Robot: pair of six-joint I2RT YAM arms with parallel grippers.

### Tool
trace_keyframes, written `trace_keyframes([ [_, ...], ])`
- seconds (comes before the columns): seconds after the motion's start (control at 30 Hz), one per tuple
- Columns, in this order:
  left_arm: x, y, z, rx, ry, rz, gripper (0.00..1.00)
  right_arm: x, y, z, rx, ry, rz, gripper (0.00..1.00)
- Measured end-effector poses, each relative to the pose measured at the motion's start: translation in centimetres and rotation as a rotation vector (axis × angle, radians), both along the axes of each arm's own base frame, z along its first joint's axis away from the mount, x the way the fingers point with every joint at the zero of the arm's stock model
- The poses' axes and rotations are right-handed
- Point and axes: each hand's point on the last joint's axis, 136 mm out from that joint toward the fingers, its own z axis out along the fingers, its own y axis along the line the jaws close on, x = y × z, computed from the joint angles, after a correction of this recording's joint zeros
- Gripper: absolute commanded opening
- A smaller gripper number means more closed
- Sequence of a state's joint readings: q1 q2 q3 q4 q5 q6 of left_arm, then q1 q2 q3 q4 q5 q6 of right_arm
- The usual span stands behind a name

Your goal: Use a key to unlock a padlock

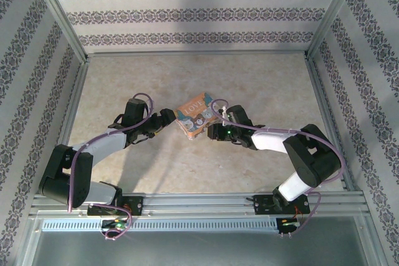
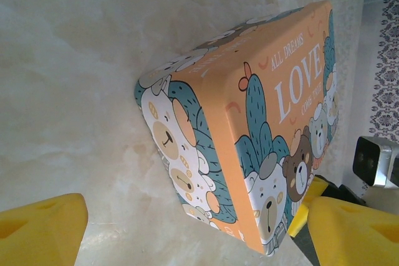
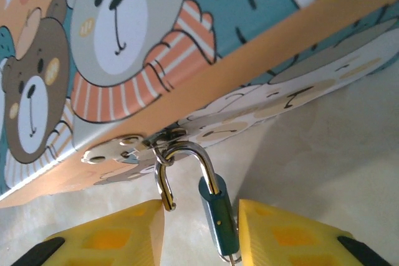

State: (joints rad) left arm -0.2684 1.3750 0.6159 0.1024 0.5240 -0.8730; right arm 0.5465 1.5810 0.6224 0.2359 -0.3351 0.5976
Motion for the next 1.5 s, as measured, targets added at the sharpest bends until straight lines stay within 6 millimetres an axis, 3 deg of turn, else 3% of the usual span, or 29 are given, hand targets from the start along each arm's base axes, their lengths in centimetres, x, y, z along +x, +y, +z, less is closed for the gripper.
trace_keyframes([
  [0.37,0.1,0.0,0.1,-0.001,-0.003,0.000,0.91,0.2,-0.1,-0.3,-0.008,0.002,-0.014,0.31],
  [0.67,0.1,0.0,0.1,-0.001,-0.003,0.000,0.91,-0.5,-0.6,-1.1,0.012,0.021,-0.042,0.44],
  [0.87,0.1,0.0,0.1,0.000,-0.004,0.000,0.92,-0.9,-2.0,0.6,0.057,-0.028,-0.072,0.47],
  [1.2,0.1,0.0,0.1,0.000,-0.004,0.000,0.92,-0.8,-1.9,-0.8,0.129,0.006,-0.085,0.42],
  [1.5,0.1,0.0,0.1,0.000,-0.005,0.000,0.92,0.4,-0.8,-0.7,0.221,0.008,-0.094,0.38],
])
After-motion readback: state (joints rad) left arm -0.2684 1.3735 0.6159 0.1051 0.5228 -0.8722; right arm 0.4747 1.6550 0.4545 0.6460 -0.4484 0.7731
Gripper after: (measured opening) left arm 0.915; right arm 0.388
